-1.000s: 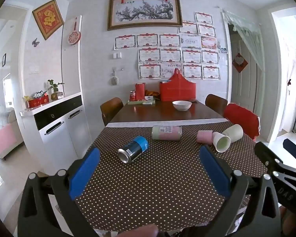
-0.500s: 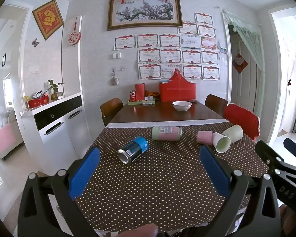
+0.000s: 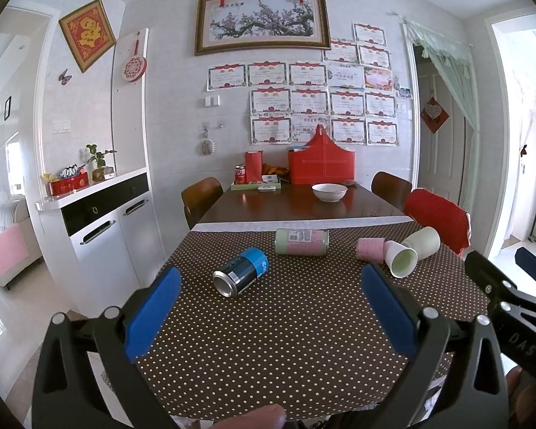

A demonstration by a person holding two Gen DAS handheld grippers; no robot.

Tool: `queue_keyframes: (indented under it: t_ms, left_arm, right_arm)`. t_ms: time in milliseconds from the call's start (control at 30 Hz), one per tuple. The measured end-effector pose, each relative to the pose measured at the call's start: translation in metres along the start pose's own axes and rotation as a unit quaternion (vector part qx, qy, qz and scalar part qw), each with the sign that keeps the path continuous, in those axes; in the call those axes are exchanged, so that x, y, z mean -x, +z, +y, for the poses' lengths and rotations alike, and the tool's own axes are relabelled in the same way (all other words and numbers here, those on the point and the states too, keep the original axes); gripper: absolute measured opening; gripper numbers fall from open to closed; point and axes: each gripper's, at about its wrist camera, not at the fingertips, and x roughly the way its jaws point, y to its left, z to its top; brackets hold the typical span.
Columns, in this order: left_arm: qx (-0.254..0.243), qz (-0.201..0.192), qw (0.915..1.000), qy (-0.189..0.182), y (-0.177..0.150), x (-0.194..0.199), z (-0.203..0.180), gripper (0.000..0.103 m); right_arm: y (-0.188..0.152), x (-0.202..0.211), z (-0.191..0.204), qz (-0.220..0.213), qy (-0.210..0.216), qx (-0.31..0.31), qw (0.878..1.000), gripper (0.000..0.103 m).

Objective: Flip cup upside down

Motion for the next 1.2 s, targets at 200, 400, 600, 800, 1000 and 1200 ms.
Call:
queue_keyframes:
  t_ms: [200,400,600,800,1000,1200]
  left_arm:
    - [0.0,0.0,1.0,0.0,0.0,0.0,0.0,0.099]
    - [0.0,0.0,1.0,-0.001,0.001,0.001,-0.001,0.099]
    - [-0.004,0.009,1.0,-0.003,0.0,-0.021,-0.015,0.099]
    - [-0.011,0.018,0.9998,-0.004,0.002,-0.044,-0.02,0.099]
    - [-0.03,0.041,0.9987,-0.01,0.006,-0.083,-0.033,0.099]
    - [-0.06,0.069,0.9956,-0.02,0.012,-0.126,-0.056,0.099]
  right_arm:
    - [-0.001,0.0,0.0,-0.001,0.0,0.0,1.0,0.097]
    - [0.001,0.001,-0.003,0.0,0.0,0.001,1.0,0.097]
    - [0.005,-0.011,-0.011,0.006,-0.002,0.002,1.0,0.097]
    - [0.005,-0.034,-0.02,0.015,-0.01,0.008,1.0,0.097]
    - [0.004,-0.068,-0.043,0.038,-0.031,0.006,0.999,0.097]
    - [0.002,-0.101,-0.073,0.062,-0.053,-0.008,0.997,0.097]
